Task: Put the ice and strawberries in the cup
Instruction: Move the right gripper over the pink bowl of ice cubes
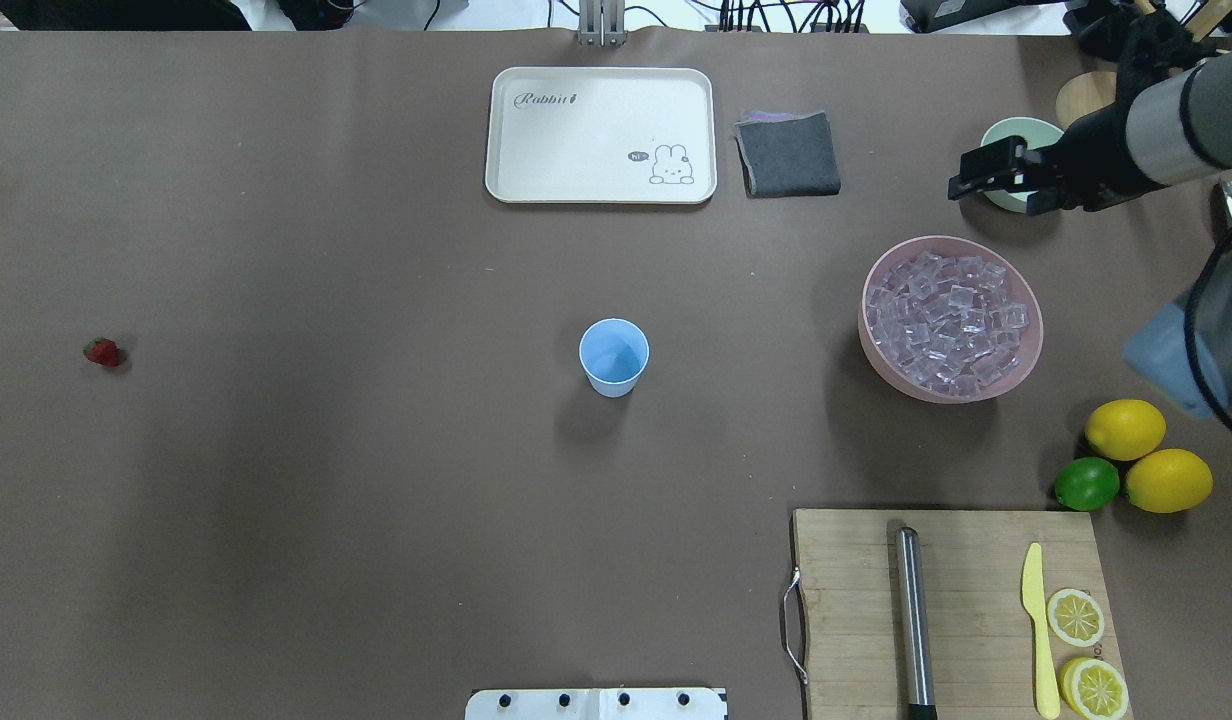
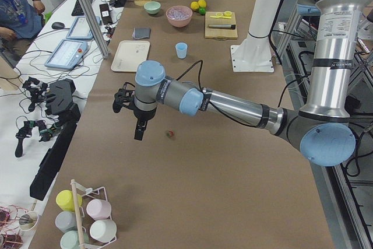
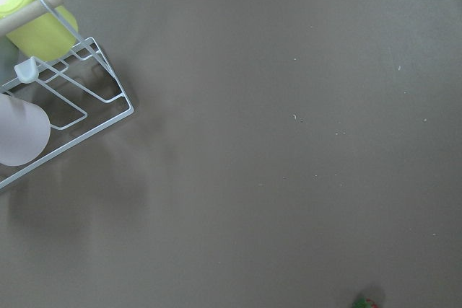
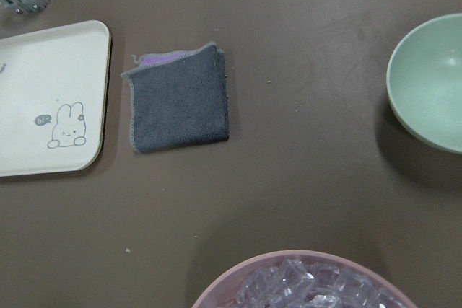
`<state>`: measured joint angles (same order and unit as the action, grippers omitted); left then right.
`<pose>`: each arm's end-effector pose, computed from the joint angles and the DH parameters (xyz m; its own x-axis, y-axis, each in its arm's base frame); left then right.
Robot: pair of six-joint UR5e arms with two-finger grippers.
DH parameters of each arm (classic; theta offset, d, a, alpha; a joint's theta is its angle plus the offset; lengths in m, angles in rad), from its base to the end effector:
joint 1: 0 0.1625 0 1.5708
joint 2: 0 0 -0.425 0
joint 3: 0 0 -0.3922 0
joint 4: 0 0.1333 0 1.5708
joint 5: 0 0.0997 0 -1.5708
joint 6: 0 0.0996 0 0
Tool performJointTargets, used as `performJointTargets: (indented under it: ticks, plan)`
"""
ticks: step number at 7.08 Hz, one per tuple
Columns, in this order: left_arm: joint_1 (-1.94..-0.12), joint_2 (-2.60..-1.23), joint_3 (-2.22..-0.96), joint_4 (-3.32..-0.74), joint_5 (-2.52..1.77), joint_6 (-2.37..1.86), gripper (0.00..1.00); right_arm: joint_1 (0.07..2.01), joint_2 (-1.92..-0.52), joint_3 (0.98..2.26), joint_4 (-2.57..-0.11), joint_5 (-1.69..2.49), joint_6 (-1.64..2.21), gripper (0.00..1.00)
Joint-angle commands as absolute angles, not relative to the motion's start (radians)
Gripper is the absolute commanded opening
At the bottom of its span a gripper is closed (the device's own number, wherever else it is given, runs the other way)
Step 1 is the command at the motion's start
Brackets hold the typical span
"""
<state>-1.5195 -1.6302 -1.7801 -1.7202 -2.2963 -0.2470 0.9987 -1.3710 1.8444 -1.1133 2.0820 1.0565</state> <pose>-0.0402 -0.5275 0.5102 0.7226 0.0749 -0.6872 0.1339 0.9601 0.2455 -0.2335 -0.5188 0.3721 0.5377 0.0425 0.8421 -0.2944 0.9453 0.1403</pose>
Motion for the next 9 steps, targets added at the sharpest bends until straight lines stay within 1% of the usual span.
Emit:
performJointTargets:
  ticks: [1,3,5,6,7,8,9]
  plan:
    - [-1.517,-1.637,-1.775,-1.721,-2.296,-0.247,0.98,0.905,-1.405,1.836,-1.092,1.98,1.086,1.0]
    - [-1.514,-1.647,-1.769,-1.72,-2.293,-0.247,0.98,0.856,-1.408,1.79,-1.095,1.93,1.083,0.99]
    - [-1.513,-1.654,-1.769,-1.72,-2.275,-0.247,0.98,0.848,-1.408,1.773,-1.095,1.921,1.078,0.96]
    - [-1.511,-1.66,-1.769,-1.718,-2.275,-0.247,0.98,0.847,-1.41,1.767,-1.097,1.919,1.077,0.88]
    - [-1.511,-1.66,-1.767,-1.718,-2.275,-0.247,0.98,0.841,-1.419,1.767,-1.095,1.913,1.077,0.87]
    - [-1.511,-1.661,-1.767,-1.718,-2.273,-0.247,0.98,0.827,-1.428,1.767,-1.095,1.893,1.078,0.79]
    - [-1.511,-1.669,-1.758,-1.718,-2.273,-0.247,0.98,0.813,-1.428,1.766,-1.095,1.881,1.078,0.57]
